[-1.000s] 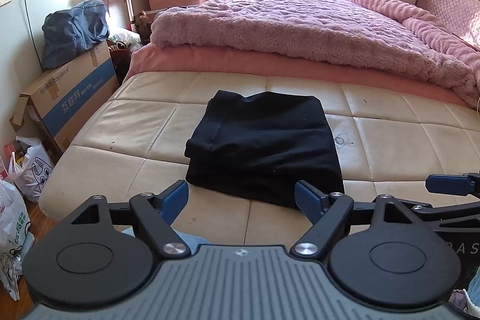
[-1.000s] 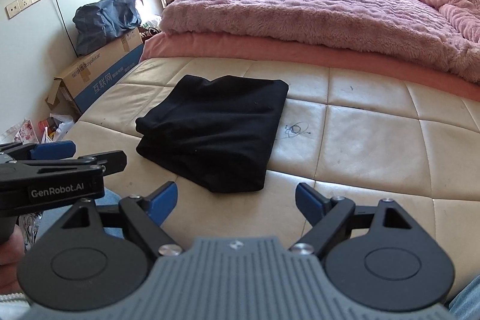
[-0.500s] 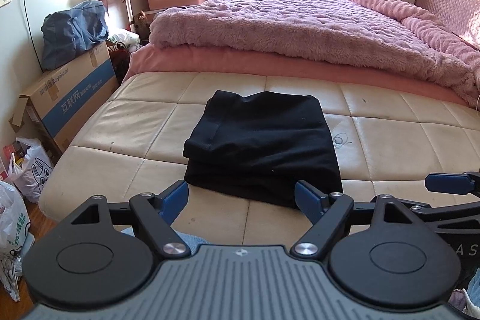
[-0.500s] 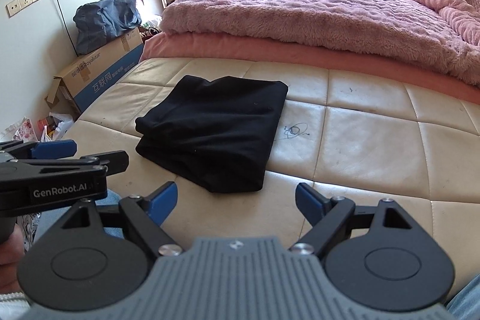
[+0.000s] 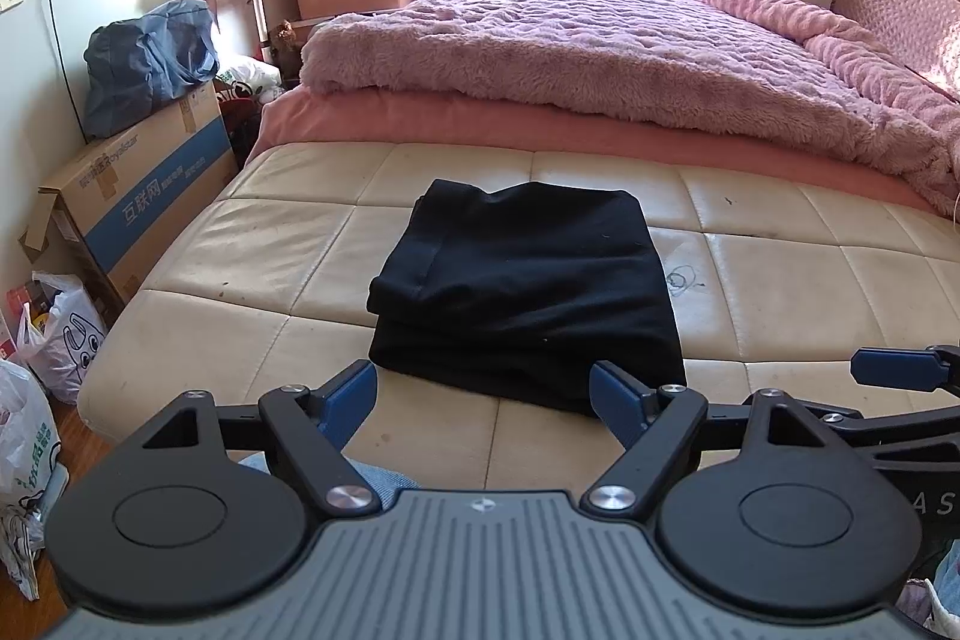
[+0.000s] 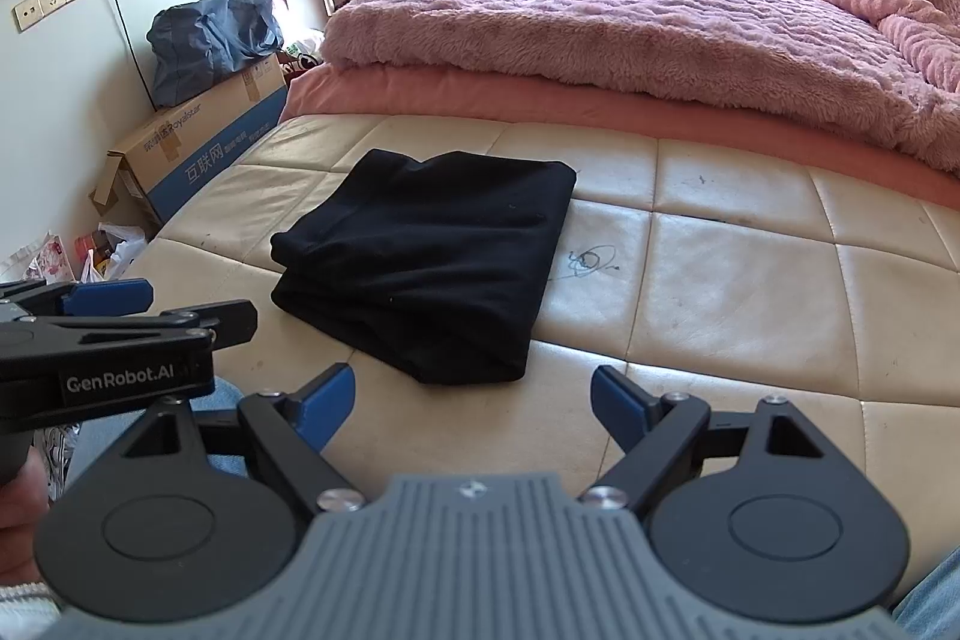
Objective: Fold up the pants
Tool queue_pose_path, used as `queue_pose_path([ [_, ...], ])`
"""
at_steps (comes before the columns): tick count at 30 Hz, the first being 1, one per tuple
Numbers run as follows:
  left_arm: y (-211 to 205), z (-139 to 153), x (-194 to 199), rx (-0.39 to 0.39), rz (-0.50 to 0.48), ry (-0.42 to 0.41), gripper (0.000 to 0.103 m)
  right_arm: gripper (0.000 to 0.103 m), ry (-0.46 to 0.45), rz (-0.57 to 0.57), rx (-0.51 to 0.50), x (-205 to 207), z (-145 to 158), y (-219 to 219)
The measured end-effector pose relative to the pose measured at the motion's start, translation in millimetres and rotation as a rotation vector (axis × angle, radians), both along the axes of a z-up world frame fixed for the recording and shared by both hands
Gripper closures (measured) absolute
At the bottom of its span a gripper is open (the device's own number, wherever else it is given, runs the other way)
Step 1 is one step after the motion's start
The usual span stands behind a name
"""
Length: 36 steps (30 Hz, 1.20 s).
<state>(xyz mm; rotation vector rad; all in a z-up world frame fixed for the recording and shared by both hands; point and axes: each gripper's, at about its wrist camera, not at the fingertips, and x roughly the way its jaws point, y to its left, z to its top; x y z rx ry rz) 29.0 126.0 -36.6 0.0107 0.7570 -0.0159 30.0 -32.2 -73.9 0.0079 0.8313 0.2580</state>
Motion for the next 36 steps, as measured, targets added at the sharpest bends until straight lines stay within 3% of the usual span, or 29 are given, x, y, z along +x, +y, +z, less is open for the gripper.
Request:
queue_pose_path([
  [36, 0.4, 2.1, -2.0, 0.002, 0.000, -0.007, 0.009, 0.021, -0.008, 0.003, -0.002, -1.6, 0.9, -0.8],
])
